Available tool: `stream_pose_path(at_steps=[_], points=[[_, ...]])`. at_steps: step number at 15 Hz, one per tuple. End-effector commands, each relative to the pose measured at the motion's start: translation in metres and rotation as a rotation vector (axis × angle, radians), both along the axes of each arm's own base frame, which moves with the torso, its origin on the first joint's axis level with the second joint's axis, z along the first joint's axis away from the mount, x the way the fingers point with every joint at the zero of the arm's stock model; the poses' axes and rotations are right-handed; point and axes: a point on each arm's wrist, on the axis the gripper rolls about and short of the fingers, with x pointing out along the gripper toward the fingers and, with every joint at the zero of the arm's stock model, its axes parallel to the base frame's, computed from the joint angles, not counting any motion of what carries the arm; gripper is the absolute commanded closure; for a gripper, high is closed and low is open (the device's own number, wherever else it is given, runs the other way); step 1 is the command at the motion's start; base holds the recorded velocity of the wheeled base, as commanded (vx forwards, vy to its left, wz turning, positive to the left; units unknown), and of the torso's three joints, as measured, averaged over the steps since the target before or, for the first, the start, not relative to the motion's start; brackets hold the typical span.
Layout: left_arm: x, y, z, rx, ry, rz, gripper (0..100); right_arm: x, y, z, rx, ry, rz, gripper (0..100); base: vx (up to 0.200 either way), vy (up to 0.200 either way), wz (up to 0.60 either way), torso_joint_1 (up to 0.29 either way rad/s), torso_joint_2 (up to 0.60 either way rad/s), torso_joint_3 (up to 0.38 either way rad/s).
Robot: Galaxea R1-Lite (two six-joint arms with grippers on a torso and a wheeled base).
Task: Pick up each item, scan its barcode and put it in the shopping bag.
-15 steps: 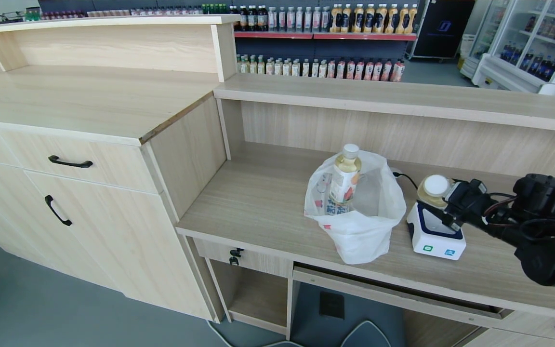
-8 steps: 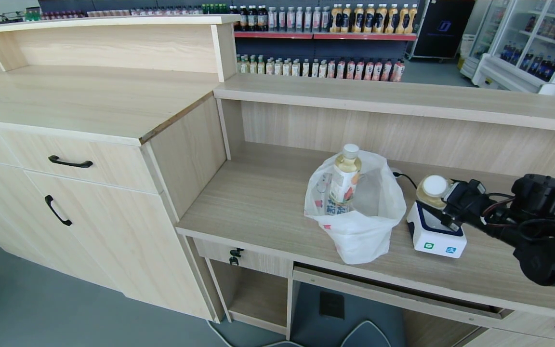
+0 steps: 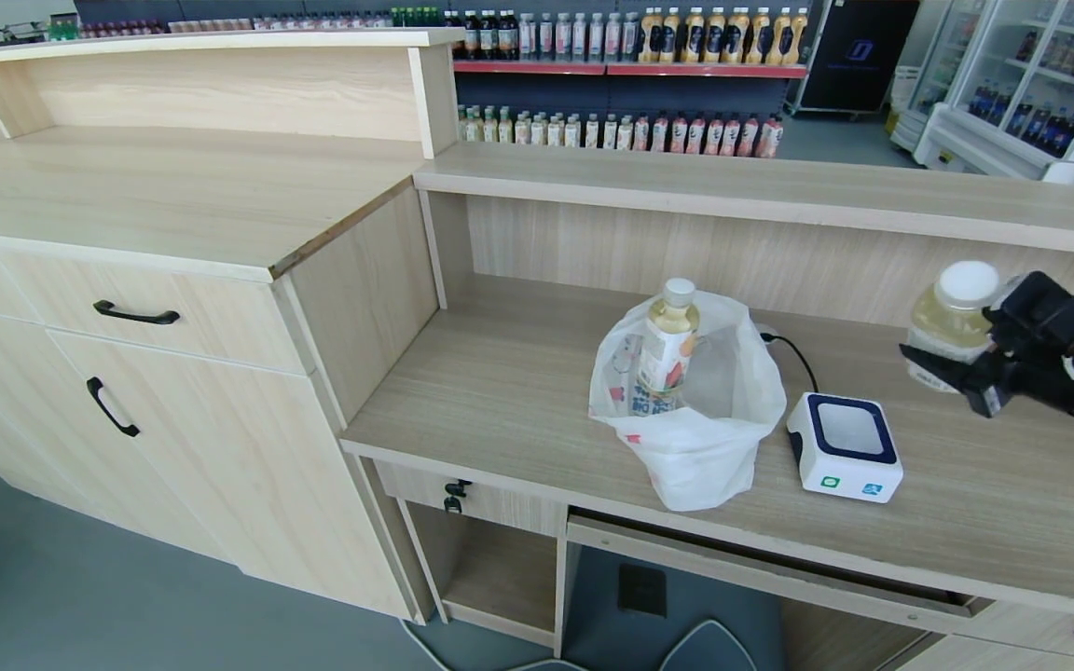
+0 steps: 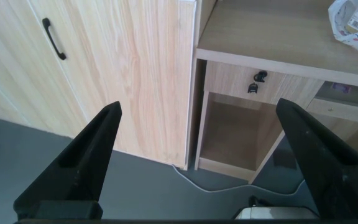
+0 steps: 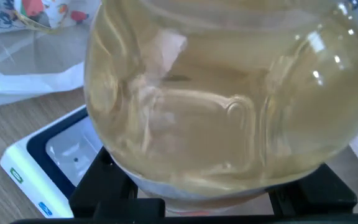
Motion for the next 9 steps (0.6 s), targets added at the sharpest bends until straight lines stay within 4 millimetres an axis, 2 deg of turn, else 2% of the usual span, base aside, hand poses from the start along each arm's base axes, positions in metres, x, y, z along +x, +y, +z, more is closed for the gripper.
stream_pose_path(at_steps=[1, 6, 9], points=[[0.0, 0.0, 0.0, 0.0, 0.0, 0.0, 0, -0.033, -0.021, 0.033, -0.024, -0.076, -0.102, 100, 0.0, 0.0, 0.0, 0.0, 0.0, 0.0], [0.0, 0.0, 0.0, 0.0, 0.0, 0.0, 0, -0.042, -0.024, 0.043, -0.039, -0.114, -0.119, 100, 0.0, 0.0, 0.0, 0.0, 0.0, 0.0], [0.0, 0.0, 0.0, 0.0, 0.0, 0.0, 0, -0.043, -0.014, 0.037, -0.035, -0.111, -0.088, 100, 0.0, 0.0, 0.6, 0.001, 0.0, 0.001]])
